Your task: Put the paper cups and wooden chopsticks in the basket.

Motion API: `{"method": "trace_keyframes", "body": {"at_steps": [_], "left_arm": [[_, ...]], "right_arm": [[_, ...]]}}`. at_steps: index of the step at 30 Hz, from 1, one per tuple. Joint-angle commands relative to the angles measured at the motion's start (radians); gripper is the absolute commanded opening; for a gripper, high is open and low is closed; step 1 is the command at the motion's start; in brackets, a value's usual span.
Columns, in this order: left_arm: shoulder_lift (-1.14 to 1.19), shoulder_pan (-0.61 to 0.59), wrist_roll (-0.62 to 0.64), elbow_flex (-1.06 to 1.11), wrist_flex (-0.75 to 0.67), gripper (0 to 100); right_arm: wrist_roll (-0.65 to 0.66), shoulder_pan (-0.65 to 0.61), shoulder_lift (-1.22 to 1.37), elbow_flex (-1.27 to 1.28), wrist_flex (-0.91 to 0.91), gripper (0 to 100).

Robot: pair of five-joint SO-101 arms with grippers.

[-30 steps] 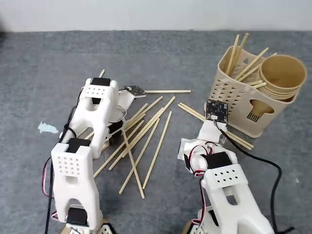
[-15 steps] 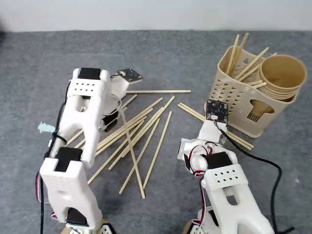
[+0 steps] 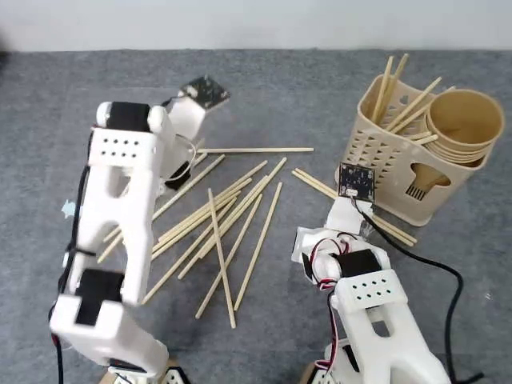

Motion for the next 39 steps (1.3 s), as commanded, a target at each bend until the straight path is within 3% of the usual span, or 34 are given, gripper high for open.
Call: {"method": "trace_keyframes", "body": {"at_steps": [1, 9, 17, 31, 39], "left_arm": [[-0.147, 0.051, 0.058, -0.081, 0.012, 1], [-0.187, 0.133, 0.258, -0.203, -0.180, 1], [-0.189, 0.241, 0.476, -0.275, -0.591, 1], [-0.187, 0.459, 0.517, -0.044, -1.323, 1], [-0.141, 0.580, 0.520, -0.002, -1.418, 1]], "right_arm": [[-0.003, -0.007, -0.024, -0.005, -0.018, 21.9], [-0.003, -0.007, -0.024, -0.005, -0.018, 21.9], [-0.003, -0.008, -0.024, -0.005, -0.018, 21.9], [-0.003, -0.035, -0.015, -0.003, -0.018, 21.9], [-0.003, -0.041, -0.015, -0.003, -0.018, 21.9]]}}
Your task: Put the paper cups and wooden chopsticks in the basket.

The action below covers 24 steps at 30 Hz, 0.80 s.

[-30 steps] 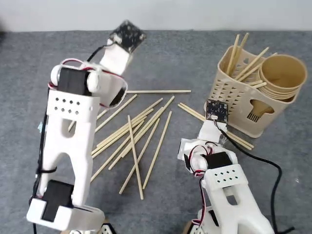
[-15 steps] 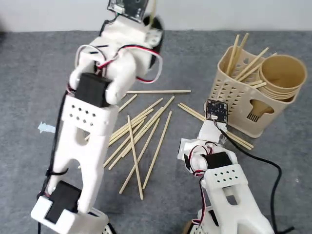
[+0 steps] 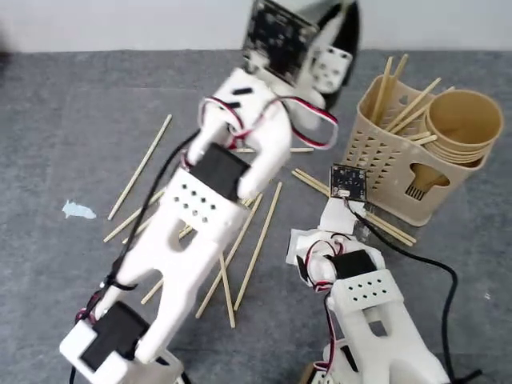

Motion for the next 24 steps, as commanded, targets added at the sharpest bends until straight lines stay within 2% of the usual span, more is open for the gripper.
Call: {"method": "trace_keyframes", "body": {"at_steps": [1, 5, 14, 18, 24], "left_arm": [[0.012, 0.040, 0.029, -0.012, -0.057, 1], [0.080, 0.060, 0.138, -0.012, -0.101, 1], [0.212, 0.078, 0.150, -0.012, -0.083, 4], [0.209, 0.080, 0.153, -0.054, 0.061, 14], [0.210, 0.074, 0.149, -0.277, 0.358, 14]], "right_arm": [[-0.003, -0.005, -0.015, -0.003, -0.018, 21.9], [-0.003, -0.005, -0.015, -0.003, -0.018, 21.9], [-0.003, -0.005, -0.015, -0.003, -0.018, 21.9], [-0.002, -0.008, -0.016, -0.003, -0.018, 21.9], [-0.002, -0.008, -0.024, -0.003, -0.016, 21.9]]}}
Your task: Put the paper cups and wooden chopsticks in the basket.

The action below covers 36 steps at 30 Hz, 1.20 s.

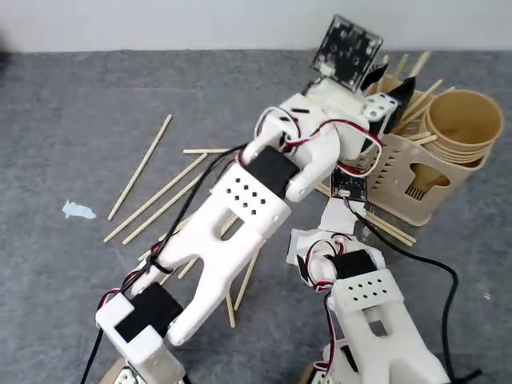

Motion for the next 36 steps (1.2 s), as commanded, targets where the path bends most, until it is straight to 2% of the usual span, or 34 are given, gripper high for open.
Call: {"method": "trace_keyframes", "body": {"at_steps": [1, 8, 14, 18, 20, 21, 24, 29, 33, 36], "left_arm": [[-0.015, 0.002, 0.008, -0.185, 0.161, 14], [-0.015, -0.083, 0.008, -0.470, 0.523, 14], [-0.015, -0.176, 0.000, -0.702, 0.890, 14], [-0.015, -0.239, -0.069, -0.889, 1.143, 6], [-0.017, -0.282, -0.084, -0.924, 1.157, 1], [-0.026, -0.322, -0.084, -0.923, 1.157, 1], [-0.084, -0.427, -0.084, -0.831, 1.154, 1], [-0.238, -0.582, -0.114, -0.516, 1.151, 1], [-0.402, -0.721, -0.144, -0.232, 1.145, 1], [-0.545, -0.839, -0.175, -0.004, 1.092, 1]], "right_arm": [[-0.002, -0.004, -0.024, -0.003, -0.016, 21.9], [0.032, 0.001, -0.024, -0.003, -0.016, 21.9], [0.029, -0.001, -0.025, -0.009, -0.007, 21.9], [0.029, -0.005, -0.025, -0.012, -0.012, 21.9], [0.029, -0.005, -0.025, -0.035, -0.005, 21.9], [0.029, -0.005, -0.025, -0.051, 0.004, 21.9], [0.026, -0.005, -0.025, -0.127, 0.082, 21.9], [-0.014, -0.018, -0.016, -0.259, 0.148, 21.9], [-0.034, -0.143, -0.015, -0.313, 0.156, 22.2], [-0.095, -0.246, -0.012, -0.318, 0.120, 22.3]]}}
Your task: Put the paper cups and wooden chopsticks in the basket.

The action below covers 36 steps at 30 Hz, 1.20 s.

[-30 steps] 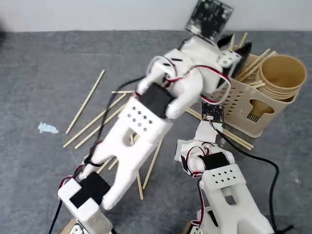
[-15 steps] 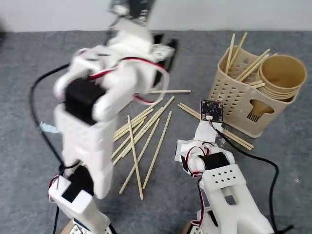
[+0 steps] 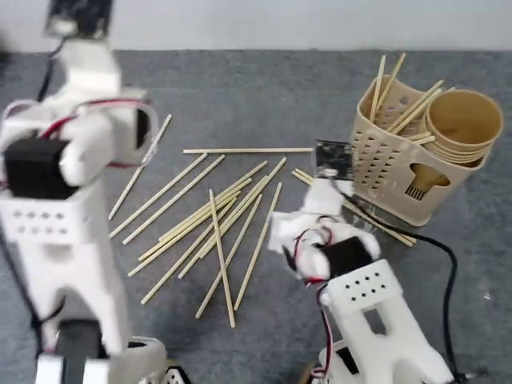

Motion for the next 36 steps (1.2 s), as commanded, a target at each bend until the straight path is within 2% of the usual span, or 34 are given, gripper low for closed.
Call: {"method": "trace_keyframes", "body": {"at_steps": [1, 5, 9, 12, 19, 26, 29, 33, 36], "left_arm": [[-0.204, -0.143, -0.038, 0.282, -0.075, 1], [-0.402, -0.255, -0.074, 0.657, -0.281, 1], [-0.546, -0.285, -0.089, 0.980, -0.463, 1], [-0.589, -0.287, -0.092, 1.132, -0.555, 1], [-0.578, -0.290, -0.092, 1.313, -0.677, 1], [-0.578, -0.290, -0.092, 1.468, -0.810, 1], [-0.578, -0.287, -0.089, 1.491, -0.825, 1], [-0.577, -0.285, -0.087, 1.504, -0.827, 1], [-0.578, -0.285, -0.087, 1.517, -0.827, 1]], "right_arm": [[-0.055, -0.116, -0.004, -0.061, -0.045, 22.3], [-0.084, -0.176, 0.101, -0.077, -0.134, 22.3], [-0.124, -0.177, 0.318, -0.199, -0.124, 22.3], [-0.158, -0.176, 0.501, -0.339, -0.064, 22.3], [-0.166, -0.150, 0.823, -0.586, 0.024, 22.4], [-0.130, -0.110, 0.995, -0.721, 0.056, 22.5], [-0.121, -0.099, 1.041, -0.756, 0.058, 22.6], [-0.121, -0.094, 1.104, -0.802, 0.058, 30.3], [-0.121, -0.093, 1.148, -0.812, 0.058, 31.8]]}}
